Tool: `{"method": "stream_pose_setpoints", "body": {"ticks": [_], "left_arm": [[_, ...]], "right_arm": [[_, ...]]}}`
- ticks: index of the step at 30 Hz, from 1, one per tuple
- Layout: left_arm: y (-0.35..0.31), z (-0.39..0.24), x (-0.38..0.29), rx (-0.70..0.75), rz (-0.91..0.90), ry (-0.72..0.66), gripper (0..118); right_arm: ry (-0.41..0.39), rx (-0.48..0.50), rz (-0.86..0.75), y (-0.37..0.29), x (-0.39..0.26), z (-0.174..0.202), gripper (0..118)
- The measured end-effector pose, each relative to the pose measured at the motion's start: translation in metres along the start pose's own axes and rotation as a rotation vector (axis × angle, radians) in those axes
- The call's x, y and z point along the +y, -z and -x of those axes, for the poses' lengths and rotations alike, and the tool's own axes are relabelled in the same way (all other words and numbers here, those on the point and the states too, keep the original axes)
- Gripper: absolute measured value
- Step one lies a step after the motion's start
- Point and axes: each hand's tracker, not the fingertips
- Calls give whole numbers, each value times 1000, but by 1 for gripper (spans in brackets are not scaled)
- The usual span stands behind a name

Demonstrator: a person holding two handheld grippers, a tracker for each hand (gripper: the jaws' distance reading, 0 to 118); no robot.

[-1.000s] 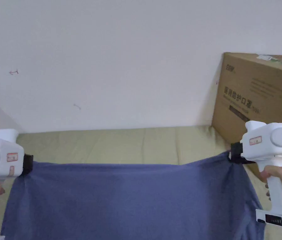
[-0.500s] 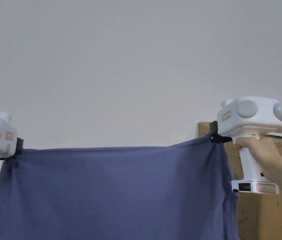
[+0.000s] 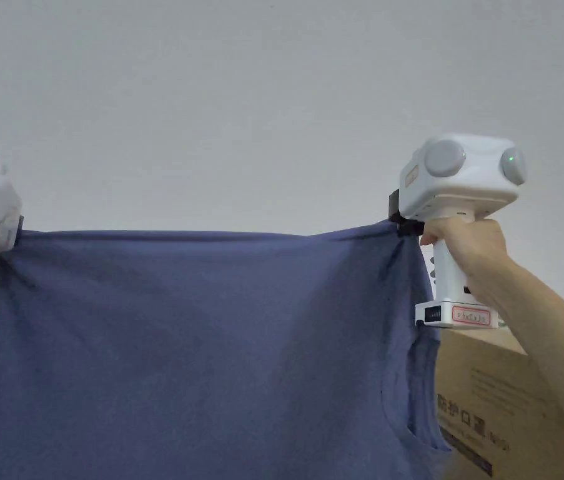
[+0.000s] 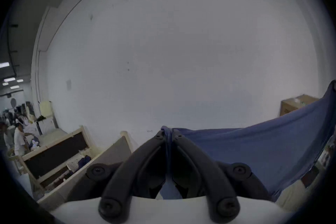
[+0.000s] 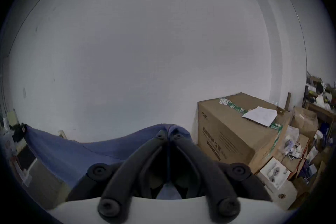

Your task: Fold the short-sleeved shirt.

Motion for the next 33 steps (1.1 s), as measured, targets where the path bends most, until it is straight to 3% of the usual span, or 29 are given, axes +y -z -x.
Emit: {"method": "stream_pose_setpoints", "body": {"ticks": [4,8,11,17,20,25,30,33], "left_arm": [[33,-4,-57,-25,54,-28,2],[72,-29,-153,-27,230,62,2],[101,-58,-238,-46,344,161,2],[146,-98,-398,-67,614,129,2],[146,-110,-465,-87,705,190,2],[131,-107,-524,-98,793,185,2],[97,-86,-525,-136,783,172,2],[58,-71,-515,-173,748,188,2]], "right_arm": [[-9,29,39,29,-43,6,0],[-74,26,184,84,-117,14,0],[-113,5,308,134,-189,16,0],[-125,-21,621,229,-361,9,0],[-129,-25,760,252,-444,2,0],[-86,-22,870,251,-523,-16,0],[-19,4,845,209,-524,-35,0],[-42,17,830,164,-522,-42,0]]}}
